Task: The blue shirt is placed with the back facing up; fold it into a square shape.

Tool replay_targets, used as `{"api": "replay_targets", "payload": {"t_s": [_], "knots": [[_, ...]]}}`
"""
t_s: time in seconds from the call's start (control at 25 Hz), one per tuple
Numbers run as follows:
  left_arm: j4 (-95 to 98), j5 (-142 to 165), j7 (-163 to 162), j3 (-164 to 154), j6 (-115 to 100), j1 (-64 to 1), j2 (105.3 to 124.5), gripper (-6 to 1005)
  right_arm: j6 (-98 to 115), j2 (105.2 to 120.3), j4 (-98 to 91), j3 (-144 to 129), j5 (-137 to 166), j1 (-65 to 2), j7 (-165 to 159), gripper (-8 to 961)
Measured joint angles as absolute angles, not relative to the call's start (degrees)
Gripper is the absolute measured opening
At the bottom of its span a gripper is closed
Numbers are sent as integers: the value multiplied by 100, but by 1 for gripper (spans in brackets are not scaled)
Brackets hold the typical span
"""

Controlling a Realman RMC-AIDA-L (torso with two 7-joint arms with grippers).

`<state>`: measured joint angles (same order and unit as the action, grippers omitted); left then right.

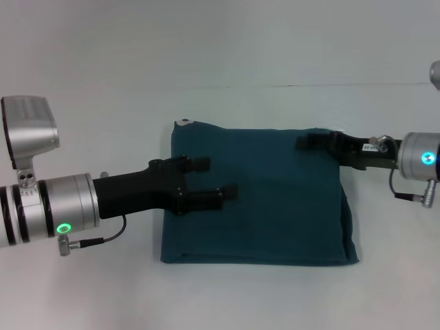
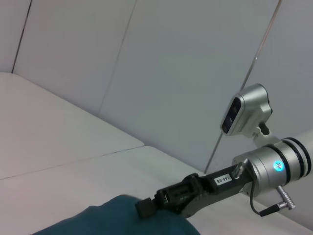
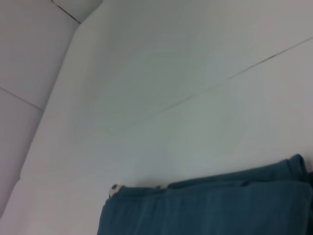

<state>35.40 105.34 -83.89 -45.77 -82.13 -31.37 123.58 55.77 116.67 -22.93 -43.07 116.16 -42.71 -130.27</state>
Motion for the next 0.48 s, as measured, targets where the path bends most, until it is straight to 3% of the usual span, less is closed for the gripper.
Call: {"api": "replay_targets", "payload": {"t_s": [0.48], "knots": [[3533,10528,-8395,-4561,-8117,-3130,12364,937,5036,11882,-2298,-4299,10955,-4247,-12432,635]]}}
